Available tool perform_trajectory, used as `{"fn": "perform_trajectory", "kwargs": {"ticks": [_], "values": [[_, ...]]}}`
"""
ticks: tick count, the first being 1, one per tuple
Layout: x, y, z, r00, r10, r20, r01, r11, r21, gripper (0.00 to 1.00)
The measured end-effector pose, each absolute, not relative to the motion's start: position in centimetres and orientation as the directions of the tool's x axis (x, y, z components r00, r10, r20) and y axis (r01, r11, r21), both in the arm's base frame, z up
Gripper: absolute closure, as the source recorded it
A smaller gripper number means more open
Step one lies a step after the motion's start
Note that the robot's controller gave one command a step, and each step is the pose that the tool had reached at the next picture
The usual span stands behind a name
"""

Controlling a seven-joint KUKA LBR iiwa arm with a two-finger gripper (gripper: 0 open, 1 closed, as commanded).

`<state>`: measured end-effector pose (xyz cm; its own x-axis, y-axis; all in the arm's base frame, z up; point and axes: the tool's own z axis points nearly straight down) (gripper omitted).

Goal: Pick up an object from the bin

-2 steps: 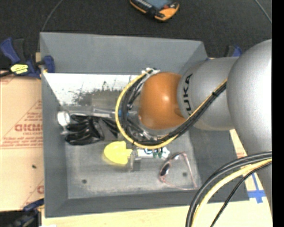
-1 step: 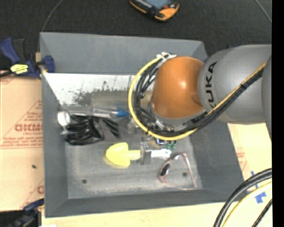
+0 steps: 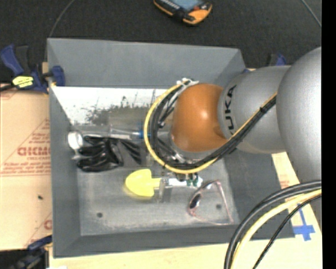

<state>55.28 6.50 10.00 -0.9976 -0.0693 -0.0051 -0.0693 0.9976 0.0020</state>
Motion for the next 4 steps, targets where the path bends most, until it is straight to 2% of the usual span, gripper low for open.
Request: {"fn": "perform_trajectory", "kwargs": {"ticks": [1,2,4], "values": [[54.5,5.9,7.0,-0.999,-0.051,-0.016,-0.051,0.999,0.005,0.00],[54.8,7.0,7.1,-0.998,0.059,-0.013,0.059,0.998,0.005,1.00],[54.8,7.0,7.3,-0.998,0.060,-0.013,0.060,0.998,0.006,1.00]]}}
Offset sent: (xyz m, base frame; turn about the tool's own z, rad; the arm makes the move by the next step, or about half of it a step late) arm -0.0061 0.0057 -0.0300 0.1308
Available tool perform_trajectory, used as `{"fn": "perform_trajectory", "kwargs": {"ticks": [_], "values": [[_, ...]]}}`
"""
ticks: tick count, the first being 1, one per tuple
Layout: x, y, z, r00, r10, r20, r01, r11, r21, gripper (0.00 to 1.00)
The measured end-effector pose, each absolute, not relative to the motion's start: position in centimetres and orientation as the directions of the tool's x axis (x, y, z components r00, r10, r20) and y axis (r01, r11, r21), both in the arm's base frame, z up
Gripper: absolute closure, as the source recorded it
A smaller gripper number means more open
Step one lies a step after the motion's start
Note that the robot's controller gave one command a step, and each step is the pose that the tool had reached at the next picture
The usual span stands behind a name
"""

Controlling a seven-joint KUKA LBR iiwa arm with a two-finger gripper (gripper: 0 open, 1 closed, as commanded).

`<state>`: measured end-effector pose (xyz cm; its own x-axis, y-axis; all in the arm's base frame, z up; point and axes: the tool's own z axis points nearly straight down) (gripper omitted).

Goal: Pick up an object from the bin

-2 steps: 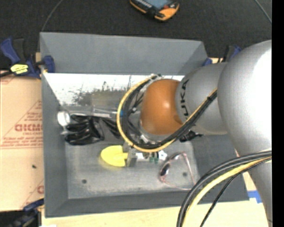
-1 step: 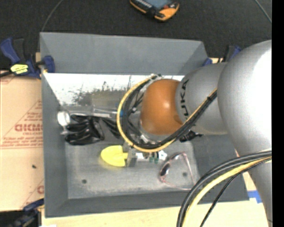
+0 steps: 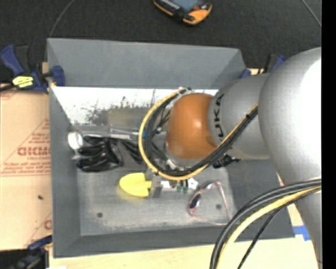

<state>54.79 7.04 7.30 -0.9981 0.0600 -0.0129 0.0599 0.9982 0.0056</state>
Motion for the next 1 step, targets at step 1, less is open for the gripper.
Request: {"fn": "perform_trajectory", "kwargs": {"ticks": [1], "values": [[54.77,7.02,8.09,-0.998,0.060,-0.013,0.060,0.998,0.006,1.00]]}}
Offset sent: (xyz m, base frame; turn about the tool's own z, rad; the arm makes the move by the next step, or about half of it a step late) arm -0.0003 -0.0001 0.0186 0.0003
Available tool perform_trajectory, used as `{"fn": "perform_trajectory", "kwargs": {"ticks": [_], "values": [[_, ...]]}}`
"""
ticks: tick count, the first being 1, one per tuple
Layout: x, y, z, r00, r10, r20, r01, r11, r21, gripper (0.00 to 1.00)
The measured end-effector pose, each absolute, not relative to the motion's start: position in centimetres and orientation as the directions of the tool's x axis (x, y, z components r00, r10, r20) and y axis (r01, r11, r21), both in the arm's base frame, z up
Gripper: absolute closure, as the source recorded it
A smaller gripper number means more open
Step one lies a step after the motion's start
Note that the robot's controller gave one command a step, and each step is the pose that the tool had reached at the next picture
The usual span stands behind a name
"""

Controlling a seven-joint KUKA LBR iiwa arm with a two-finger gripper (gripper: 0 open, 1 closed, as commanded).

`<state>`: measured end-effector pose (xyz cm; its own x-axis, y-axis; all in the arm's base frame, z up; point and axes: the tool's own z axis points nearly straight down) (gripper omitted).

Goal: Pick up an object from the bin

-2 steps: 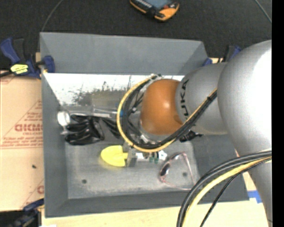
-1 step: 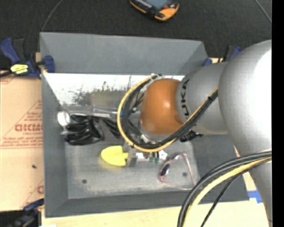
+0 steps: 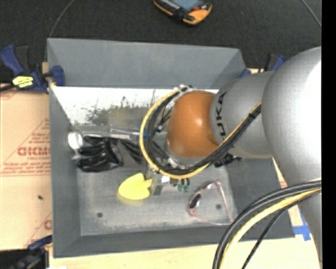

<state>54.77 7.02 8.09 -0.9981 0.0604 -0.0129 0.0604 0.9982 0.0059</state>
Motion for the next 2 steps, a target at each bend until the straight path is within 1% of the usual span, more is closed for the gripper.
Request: {"fn": "perform_trajectory", "kwargs": {"ticks": [1,2], "values": [[54.85,7.02,8.89,-0.998,0.060,-0.016,0.060,0.998,0.007,1.00],[54.82,7.02,9.43,-0.998,0.060,-0.015,0.060,0.998,0.007,1.00]]}}
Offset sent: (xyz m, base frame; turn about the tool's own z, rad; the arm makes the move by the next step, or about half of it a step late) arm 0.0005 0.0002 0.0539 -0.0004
